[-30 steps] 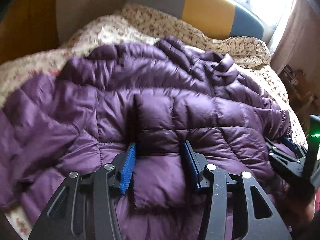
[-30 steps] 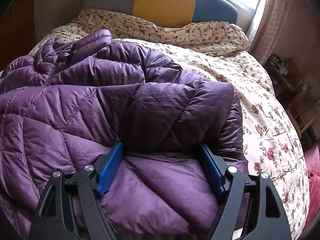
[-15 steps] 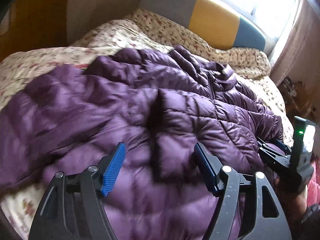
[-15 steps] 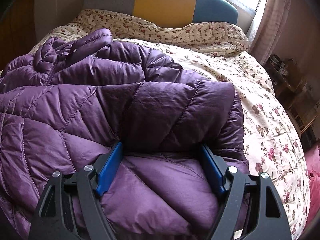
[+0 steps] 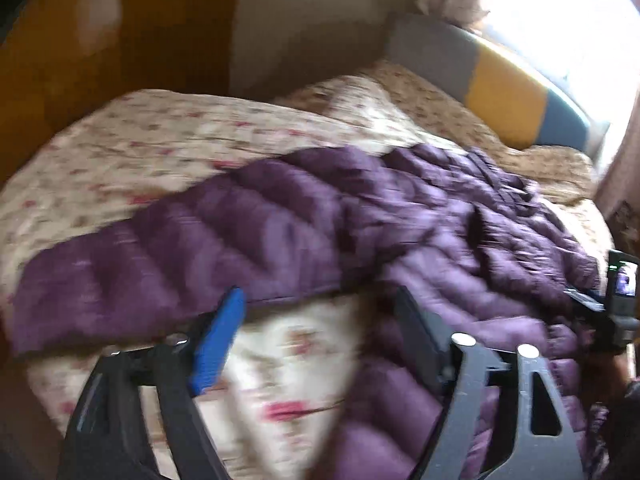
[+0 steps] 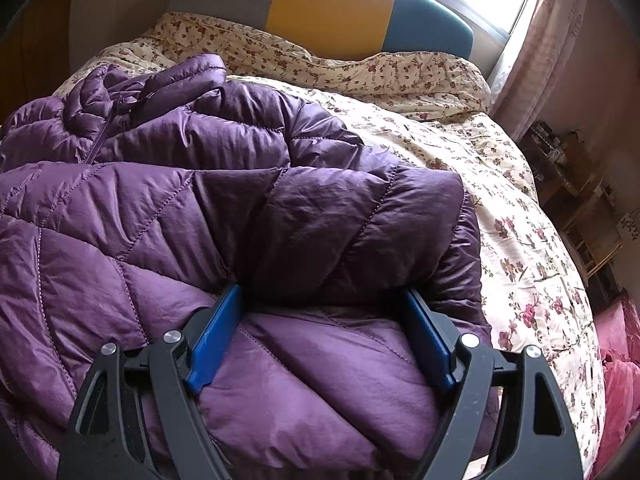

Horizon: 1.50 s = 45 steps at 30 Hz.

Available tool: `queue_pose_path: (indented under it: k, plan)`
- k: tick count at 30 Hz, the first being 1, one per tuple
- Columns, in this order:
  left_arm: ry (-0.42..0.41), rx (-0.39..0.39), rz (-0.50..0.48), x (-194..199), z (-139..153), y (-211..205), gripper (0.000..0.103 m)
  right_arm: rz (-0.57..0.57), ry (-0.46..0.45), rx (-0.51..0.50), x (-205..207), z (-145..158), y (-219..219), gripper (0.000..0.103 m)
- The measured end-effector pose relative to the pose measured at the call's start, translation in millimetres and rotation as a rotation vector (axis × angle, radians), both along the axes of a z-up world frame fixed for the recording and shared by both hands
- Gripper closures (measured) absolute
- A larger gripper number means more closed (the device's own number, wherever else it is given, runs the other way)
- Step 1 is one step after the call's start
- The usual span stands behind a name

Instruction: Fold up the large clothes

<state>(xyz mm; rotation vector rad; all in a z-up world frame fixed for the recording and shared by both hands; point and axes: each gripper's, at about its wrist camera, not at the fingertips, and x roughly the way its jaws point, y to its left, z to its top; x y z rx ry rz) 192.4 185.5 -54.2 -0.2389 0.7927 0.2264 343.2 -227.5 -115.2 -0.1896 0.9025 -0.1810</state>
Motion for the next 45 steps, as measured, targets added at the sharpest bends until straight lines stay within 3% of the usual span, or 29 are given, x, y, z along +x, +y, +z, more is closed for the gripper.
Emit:
queue_pose_path:
  k: [4,11,17,24,28,32,35,37,45]
  plan:
    - [-0.026,0.065,0.123,-35,12,36,0.018,-0.001,-0.002,-0.011,-1,0,1,0.023]
    - [-0.053,0.085,0.260,-86,22,79,0.018,-0.004,-0.004,-0.048,-1,0,7,0.023]
    - [-0.022,-0.012,0.329,-103,4,114,0.018,-0.006,-0.008,-0.088,-3,-1,13,0.023]
    - [-0.022,-0.233,0.568,-123,-28,197,0.018,-0.008,-0.008,-0.087,-4,-1,13,0.022]
    - [-0.030,-0.323,0.634,-126,-42,230,0.019,-0.011,-0.008,-0.081,-3,-2,11,0.022]
    - [-0.004,-0.329,0.627,-114,-50,240,0.040,-0.012,-0.008,-0.076,-3,-2,9,0.021]
    - [-0.004,-0.310,0.613,-108,-50,238,0.075,-0.011,-0.007,-0.073,-3,-2,8,0.021]
    - [-0.004,-0.281,0.605,-104,-44,234,0.085,-0.011,-0.007,-0.068,-2,-2,7,0.021]
    - [-0.091,-0.231,0.446,-69,-2,191,0.091,-0.010,-0.006,-0.054,-1,-2,4,0.021]
